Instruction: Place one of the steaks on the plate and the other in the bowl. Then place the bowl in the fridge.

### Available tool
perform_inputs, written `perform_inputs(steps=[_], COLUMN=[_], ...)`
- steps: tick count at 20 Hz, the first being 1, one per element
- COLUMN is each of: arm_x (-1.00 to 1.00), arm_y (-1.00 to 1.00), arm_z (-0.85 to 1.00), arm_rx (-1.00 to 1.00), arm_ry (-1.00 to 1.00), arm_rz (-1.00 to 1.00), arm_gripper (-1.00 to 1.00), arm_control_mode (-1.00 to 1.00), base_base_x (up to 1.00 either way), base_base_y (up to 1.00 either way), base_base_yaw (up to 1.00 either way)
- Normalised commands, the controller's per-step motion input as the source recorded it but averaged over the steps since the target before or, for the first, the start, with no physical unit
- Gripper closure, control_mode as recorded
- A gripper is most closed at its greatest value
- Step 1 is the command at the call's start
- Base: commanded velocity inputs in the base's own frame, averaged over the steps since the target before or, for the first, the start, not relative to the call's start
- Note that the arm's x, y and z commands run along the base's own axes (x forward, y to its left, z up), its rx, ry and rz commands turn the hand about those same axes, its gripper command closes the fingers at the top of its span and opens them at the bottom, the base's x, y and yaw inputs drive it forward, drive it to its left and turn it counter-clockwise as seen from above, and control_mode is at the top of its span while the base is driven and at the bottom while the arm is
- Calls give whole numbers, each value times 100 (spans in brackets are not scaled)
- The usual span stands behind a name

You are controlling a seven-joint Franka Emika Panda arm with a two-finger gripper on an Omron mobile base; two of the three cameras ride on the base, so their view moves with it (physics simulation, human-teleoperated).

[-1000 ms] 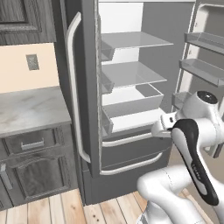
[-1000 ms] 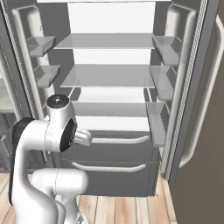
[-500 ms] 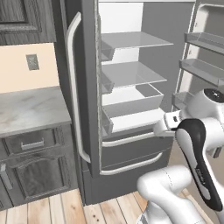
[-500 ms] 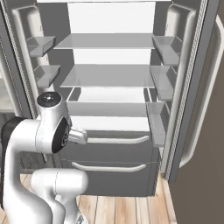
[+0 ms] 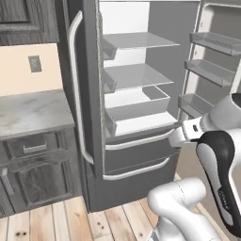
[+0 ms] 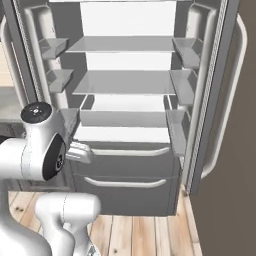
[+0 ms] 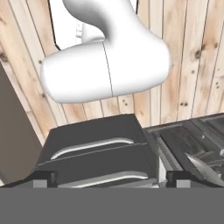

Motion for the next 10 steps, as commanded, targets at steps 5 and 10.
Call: perform_inputs(steps=[5,10], arm_x=[0,0], arm_y=[0,0], arm_z=[0,0], arm_rx=[0,0], arm_ry=[0,0], arm_rz=[0,0], arm_gripper=[-100,-100], arm_control_mode=[100,100], base_base_x=[-70,-73], base_base_y=[0,0], base_base_yaw=[0,7])
